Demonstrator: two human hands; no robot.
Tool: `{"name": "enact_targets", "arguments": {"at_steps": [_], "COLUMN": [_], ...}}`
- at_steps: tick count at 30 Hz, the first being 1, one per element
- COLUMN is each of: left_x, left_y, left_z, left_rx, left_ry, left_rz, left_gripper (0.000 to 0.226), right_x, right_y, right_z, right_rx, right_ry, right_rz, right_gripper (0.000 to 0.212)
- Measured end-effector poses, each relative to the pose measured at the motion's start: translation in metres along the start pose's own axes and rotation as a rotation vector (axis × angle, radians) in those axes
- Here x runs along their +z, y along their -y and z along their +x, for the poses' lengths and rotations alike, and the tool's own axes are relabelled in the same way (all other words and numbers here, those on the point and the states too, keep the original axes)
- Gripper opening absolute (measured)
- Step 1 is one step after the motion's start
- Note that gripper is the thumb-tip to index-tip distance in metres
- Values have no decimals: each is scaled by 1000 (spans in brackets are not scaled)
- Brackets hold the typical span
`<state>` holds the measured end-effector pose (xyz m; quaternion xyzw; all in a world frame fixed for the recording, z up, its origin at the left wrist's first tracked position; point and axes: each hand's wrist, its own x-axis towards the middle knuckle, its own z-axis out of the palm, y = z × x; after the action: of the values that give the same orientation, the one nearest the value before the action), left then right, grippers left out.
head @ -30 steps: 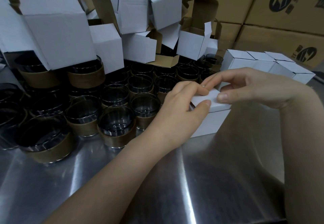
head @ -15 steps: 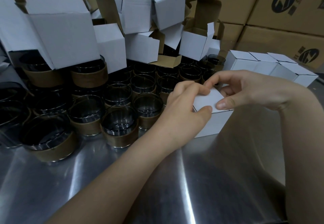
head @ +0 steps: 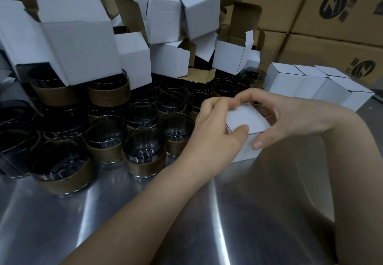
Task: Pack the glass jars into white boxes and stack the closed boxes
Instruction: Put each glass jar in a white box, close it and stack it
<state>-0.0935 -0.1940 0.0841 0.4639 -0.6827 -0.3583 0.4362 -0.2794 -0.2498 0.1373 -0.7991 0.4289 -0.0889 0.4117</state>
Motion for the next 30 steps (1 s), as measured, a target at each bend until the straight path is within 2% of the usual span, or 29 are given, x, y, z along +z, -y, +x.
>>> {"name": "enact_targets", "arguments": {"at_steps": [4, 8, 12, 16, 20, 23, 24, 26, 30], "left_x": [1, 2, 2, 5, 9, 10, 10, 10, 11], "left_y": [2, 2, 3, 5, 6, 8, 8, 9, 10], "left_z": [0, 0, -1, -3, -5, -5, -5, -5, -5], "left_rx": [27, 68, 114, 107, 121, 131, 129, 118, 119], "left_ry": [-19, -40, -59, -28, 17, 50, 56, 64, 93], "left_rz": [-5, -5, 0, 47, 110, 138, 143, 150, 182], "left_gripper": [41, 35, 25, 18, 13, 13, 13, 13, 13], "right_x": [2, -11, -30, -60, -97, -114, -118, -124, -127], "right_y": [7, 2, -16, -46, -82, -110, -118, -125, -130], "right_z": [-3, -20, -51, -77, -78, -66, -61, -54, -44], "right_rx": [14, 112, 165, 359, 536, 628, 648, 662, 637], "right_ry": [-55, -123, -319, -559, -761, -742, -737, -759, -797], "right_rz": [-69, -142, -165, -196, -231, -245, -254, -277, -298], "right_gripper": [76, 84, 92, 105, 90, 113, 115, 102, 64]}}
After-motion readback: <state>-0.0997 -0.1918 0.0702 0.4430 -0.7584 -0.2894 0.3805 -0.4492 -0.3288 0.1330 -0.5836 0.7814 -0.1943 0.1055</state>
